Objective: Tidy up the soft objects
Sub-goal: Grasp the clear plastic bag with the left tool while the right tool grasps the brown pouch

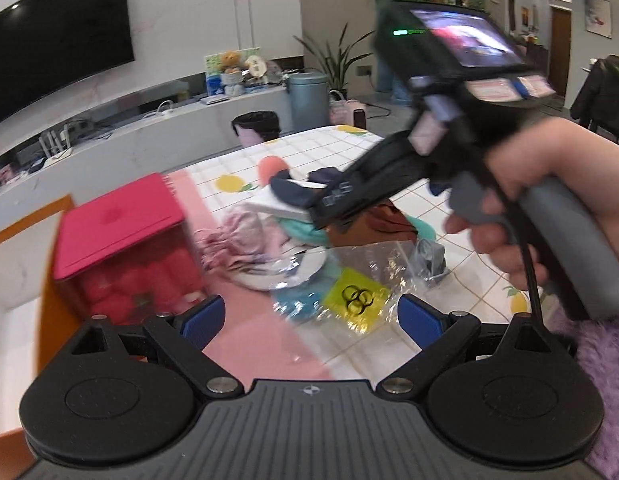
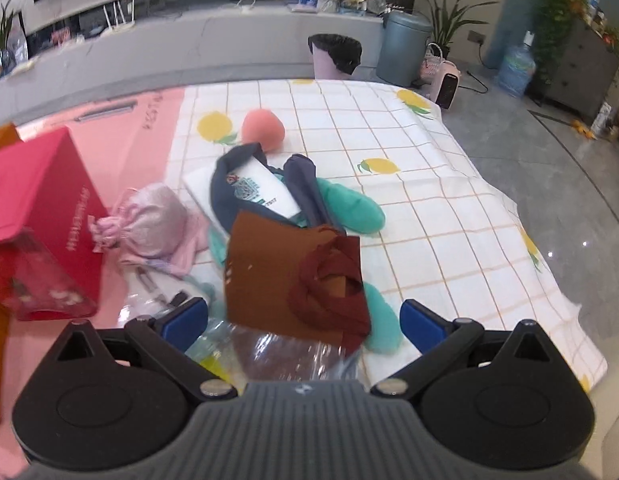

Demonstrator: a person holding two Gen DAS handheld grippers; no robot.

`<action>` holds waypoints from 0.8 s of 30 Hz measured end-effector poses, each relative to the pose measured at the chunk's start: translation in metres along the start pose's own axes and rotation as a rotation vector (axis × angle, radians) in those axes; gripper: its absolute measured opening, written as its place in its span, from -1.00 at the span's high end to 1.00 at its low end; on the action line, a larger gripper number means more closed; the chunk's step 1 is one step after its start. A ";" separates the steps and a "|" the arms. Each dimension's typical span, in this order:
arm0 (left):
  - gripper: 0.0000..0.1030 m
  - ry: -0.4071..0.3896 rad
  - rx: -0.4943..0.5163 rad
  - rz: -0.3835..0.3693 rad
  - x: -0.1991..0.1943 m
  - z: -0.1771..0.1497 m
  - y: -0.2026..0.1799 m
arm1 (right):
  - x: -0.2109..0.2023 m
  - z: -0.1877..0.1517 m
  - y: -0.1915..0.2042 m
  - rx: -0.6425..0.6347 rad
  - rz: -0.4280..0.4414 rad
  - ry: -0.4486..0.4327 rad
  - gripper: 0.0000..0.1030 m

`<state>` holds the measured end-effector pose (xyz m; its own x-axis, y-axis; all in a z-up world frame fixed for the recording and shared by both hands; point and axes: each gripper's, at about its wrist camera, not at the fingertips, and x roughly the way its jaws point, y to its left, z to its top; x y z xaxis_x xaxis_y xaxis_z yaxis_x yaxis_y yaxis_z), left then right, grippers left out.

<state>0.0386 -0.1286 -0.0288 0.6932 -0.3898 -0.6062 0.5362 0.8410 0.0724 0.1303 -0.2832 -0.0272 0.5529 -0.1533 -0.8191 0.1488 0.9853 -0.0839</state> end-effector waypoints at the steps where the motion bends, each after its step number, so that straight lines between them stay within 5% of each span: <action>1: -1.00 -0.006 0.014 -0.011 0.008 -0.001 -0.001 | 0.006 0.003 0.000 -0.007 0.000 0.003 -0.95; 5: -1.00 0.004 0.036 -0.080 0.035 -0.008 0.001 | 0.029 0.015 -0.001 -0.028 0.072 0.028 -0.95; 14: -0.92 0.049 0.003 -0.082 0.073 -0.023 0.008 | 0.053 0.014 -0.002 -0.077 0.059 0.057 -0.94; 17: -0.57 0.086 -0.031 -0.121 0.078 -0.026 0.010 | 0.049 0.012 -0.001 -0.092 0.054 0.034 -0.64; 18: -0.31 0.108 -0.047 -0.121 0.079 -0.027 0.010 | 0.047 0.011 -0.001 -0.092 0.060 0.028 -0.58; 24: 0.41 0.143 -0.048 -0.056 0.073 -0.030 0.007 | 0.038 0.007 -0.006 -0.079 0.066 0.017 -0.35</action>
<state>0.0786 -0.1395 -0.0959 0.5853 -0.3825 -0.7149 0.5465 0.8374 -0.0006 0.1565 -0.2953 -0.0537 0.5455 -0.0873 -0.8336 0.0475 0.9962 -0.0733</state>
